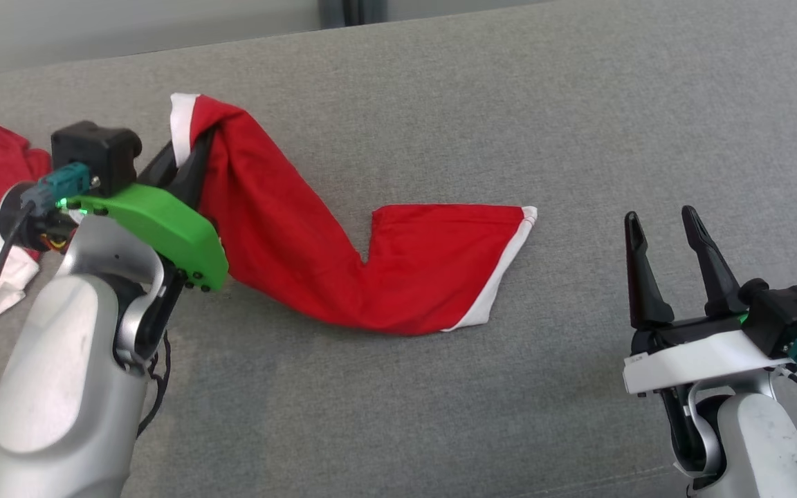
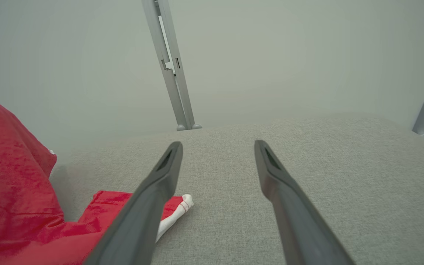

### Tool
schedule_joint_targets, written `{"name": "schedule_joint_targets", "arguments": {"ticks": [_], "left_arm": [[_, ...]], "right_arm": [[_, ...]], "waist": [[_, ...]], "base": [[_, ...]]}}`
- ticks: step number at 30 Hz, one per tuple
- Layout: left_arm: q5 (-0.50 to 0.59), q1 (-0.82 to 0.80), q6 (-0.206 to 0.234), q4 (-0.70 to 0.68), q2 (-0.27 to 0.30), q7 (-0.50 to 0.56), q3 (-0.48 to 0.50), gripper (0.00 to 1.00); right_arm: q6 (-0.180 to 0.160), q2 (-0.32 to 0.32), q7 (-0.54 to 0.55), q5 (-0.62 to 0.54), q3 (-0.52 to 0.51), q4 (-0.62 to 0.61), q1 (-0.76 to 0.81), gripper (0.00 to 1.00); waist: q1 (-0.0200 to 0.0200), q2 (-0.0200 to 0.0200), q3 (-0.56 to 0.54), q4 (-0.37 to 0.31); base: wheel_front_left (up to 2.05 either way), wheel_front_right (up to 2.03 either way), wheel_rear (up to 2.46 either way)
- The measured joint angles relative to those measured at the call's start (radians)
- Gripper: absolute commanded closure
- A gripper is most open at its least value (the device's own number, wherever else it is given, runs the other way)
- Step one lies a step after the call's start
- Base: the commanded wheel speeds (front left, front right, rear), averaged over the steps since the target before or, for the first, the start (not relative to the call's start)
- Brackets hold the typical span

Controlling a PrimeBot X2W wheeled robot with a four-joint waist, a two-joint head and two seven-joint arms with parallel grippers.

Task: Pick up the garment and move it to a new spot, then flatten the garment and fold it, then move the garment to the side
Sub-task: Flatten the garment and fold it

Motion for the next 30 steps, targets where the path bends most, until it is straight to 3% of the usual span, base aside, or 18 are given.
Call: {"name": "schedule_joint_targets", "arguments": {"ticks": [10, 11, 12, 18, 23, 30], "left_arm": [[0.001, -0.224, -0.018, 0.418, -0.099, -0.184, -0.089, 1.0], [0.001, -0.231, -0.018, 0.453, -0.109, -0.208, -0.099, 0.58], [0.001, -0.236, -0.018, 0.479, -0.118, -0.236, -0.107, 0.0], [0.04, -0.234, -0.006, 0.535, -0.145, -0.418, -0.139, 0.0], [0.067, -0.116, 0.066, 0.431, -0.142, -0.516, -0.127, 0.0], [0.099, 0.135, 0.182, 0.169, -0.097, -0.533, -0.022, 0.0]], "right_arm": [[0.0, 0.003, -0.03, 0.019, 0.033, 0.05, -0.042, 0.0], [0.0, 0.003, -0.033, 0.02, 0.036, 0.055, -0.044, 0.0], [0.0, 0.003, -0.034, 0.02, 0.038, 0.059, -0.047, 0.0], [0.0, 0.005, -0.042, 0.016, 0.042, 0.065, -0.062, 0.0], [0.0, -0.004, -0.035, 0.001, 0.028, 0.055, -0.057, 0.0], [0.0, -0.021, -0.001, -0.011, 0.018, 0.025, -0.024, 0.0]], "waist": [[0.0, 0.0, 0.078, -0.1], [0.0, 0.0, 0.084, -0.108], [0.0, 0.0, 0.09, -0.114], [0.0, 0.0, 0.093, -0.115], [0.0, 0.0, 0.069, -0.083], [0.0, 0.0, 0.015, -0.014]], "base": [[0.0, 0.0, 0.0], [0.0, 0.0, 0.0], [0.0, 0.0, 0.0], [0.0, 0.0, 0.0], [0.0, 0.0, 0.0], [0.0, 0.0, 0.0]]}}
